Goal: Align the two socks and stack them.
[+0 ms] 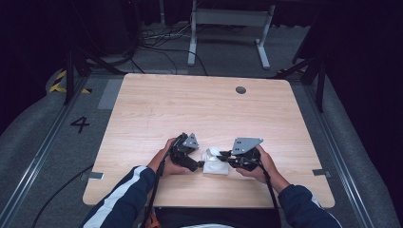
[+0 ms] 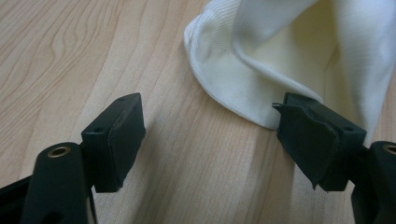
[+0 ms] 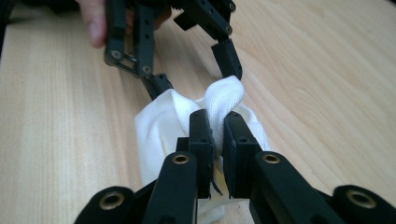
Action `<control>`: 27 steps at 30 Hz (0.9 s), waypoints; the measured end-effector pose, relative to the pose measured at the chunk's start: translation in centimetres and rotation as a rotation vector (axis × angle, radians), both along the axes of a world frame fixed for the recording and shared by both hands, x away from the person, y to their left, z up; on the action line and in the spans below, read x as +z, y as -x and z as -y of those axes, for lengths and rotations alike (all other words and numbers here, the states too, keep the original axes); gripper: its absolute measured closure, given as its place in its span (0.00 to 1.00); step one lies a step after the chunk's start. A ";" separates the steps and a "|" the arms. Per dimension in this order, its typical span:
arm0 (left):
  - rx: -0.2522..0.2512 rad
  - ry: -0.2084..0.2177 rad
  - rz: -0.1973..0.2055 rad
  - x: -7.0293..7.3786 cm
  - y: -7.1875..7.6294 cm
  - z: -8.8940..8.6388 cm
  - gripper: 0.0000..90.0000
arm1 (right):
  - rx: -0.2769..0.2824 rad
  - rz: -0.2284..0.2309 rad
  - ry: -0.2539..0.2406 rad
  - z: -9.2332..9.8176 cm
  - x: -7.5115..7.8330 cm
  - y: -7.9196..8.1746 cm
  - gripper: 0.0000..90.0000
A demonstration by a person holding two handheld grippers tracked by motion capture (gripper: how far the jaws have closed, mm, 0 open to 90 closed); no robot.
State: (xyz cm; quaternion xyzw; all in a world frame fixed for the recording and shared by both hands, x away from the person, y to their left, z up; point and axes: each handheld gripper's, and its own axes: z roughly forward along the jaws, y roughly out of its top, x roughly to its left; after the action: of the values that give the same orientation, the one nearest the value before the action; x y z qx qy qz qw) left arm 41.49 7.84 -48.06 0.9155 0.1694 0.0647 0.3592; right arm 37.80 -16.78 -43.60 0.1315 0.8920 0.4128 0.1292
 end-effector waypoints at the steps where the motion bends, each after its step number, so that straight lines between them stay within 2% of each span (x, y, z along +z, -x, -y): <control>1: 0.000 0.000 0.001 0.0 0.0 0.0 0.26 | -0.007 -0.003 0.010 -0.1 -0.2 -0.3 0.93; 6: -0.011 0.002 -0.006 0.0 0.0 -0.2 0.28 | -0.024 -0.047 0.044 -0.5 -1.3 -1.4 0.93; 10: 0.000 0.010 -0.042 0.5 0.2 -0.7 0.32 | -0.035 -0.064 0.062 -0.6 -1.6 -1.5 0.92; 12: -0.009 0.034 -0.018 1.2 0.8 -0.9 0.33 | -0.035 -0.079 0.064 -0.7 -1.6 -1.5 0.92; 13: -0.028 0.061 -0.003 1.8 1.2 -1.0 0.35 | -0.033 -0.082 0.067 -0.7 -1.7 -1.5 0.91; 15: -0.073 0.084 -0.007 2.4 2.0 -0.9 0.38 | -0.038 -0.083 0.067 -0.8 -1.8 -1.6 0.90; 16: -0.092 0.093 -0.020 2.6 2.3 -0.7 0.39 | -0.039 -0.078 0.066 -0.7 -1.7 -1.6 0.89; 18: -0.137 0.105 -0.044 2.5 3.1 -0.2 0.40 | -0.055 -0.069 0.057 -0.5 -1.6 -1.6 0.78; 20: -0.160 0.079 -0.049 2.1 3.3 0.1 0.41 | -0.070 -0.051 0.038 0.0 -1.2 -1.5 0.73; 21: -0.160 0.079 -0.049 2.1 3.3 0.1 0.42 | -0.070 -0.051 0.038 0.0 -1.2 -1.5 0.73; 24: -0.161 0.056 -0.075 1.3 3.1 0.4 0.42 | -0.066 -0.020 -0.005 0.7 -0.3 -1.2 0.67; 27: -0.158 0.054 -0.067 1.1 3.0 0.4 0.41 | -0.034 0.011 -0.038 1.0 0.6 -0.5 0.66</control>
State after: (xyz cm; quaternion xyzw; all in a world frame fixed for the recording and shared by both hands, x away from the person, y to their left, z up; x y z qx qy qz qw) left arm 38.54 7.42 -46.93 0.9175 0.1104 0.0009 0.3820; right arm 38.35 -17.79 -43.01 0.1468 0.8808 0.4283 0.1384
